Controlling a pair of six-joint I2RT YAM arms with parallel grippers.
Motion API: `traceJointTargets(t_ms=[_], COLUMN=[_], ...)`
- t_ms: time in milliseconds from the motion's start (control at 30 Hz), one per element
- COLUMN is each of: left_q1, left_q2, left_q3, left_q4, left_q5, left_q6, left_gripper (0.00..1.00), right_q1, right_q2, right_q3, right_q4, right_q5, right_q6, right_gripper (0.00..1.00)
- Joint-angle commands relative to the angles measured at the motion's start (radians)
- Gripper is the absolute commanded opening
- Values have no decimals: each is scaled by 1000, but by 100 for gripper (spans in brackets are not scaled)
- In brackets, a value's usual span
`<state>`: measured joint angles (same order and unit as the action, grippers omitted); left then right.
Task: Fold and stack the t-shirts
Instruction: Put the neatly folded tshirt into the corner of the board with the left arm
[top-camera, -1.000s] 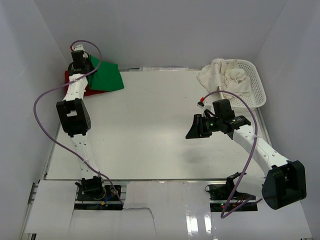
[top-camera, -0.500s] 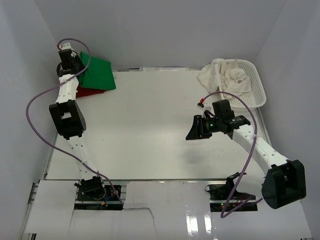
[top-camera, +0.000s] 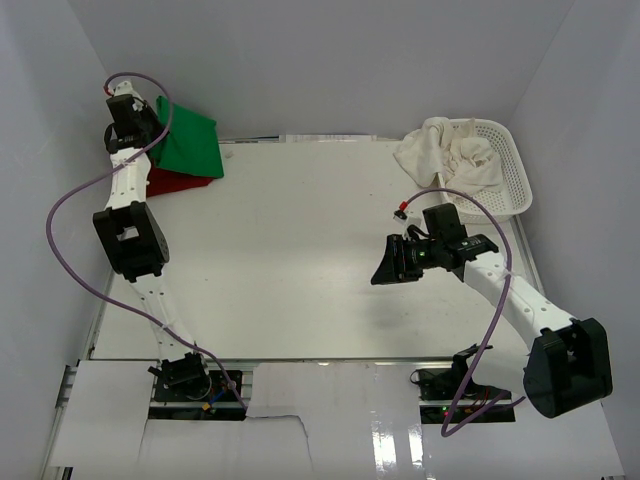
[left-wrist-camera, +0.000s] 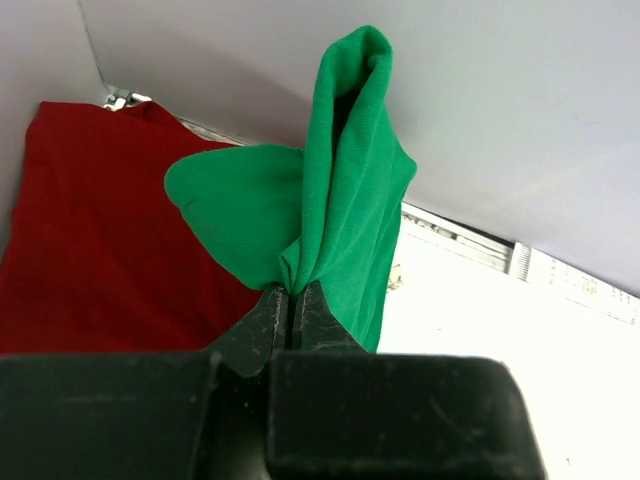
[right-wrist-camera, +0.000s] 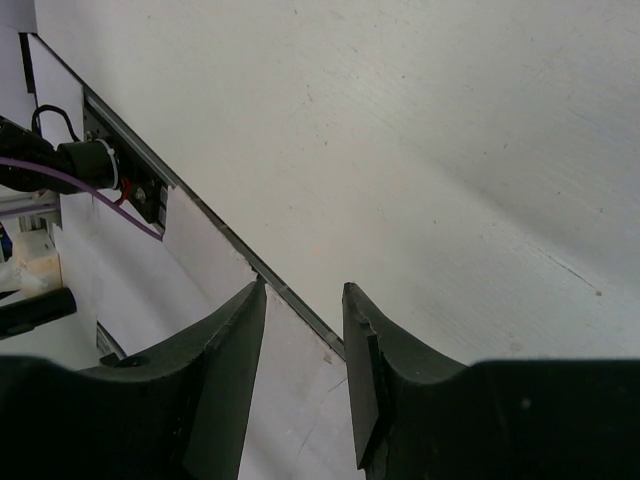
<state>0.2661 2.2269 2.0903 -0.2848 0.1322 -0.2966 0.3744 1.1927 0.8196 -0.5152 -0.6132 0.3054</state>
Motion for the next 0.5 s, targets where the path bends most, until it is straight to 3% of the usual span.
traceJointTargets(t_ms=[0,467], left_q1=[7,12], left_q2=[-133,-168], left_q3=[13,30], left_q4=[36,29], left_q5=[23,-31], left_q6=[-13,28], left_gripper=[0,0], right_q1=[6,18], right_q2=[-5,-10], right_q3=[-7,-23], right_q4=[24,47], right_q5=[-26,-28], right_q6=[3,21], right_gripper=[43,43])
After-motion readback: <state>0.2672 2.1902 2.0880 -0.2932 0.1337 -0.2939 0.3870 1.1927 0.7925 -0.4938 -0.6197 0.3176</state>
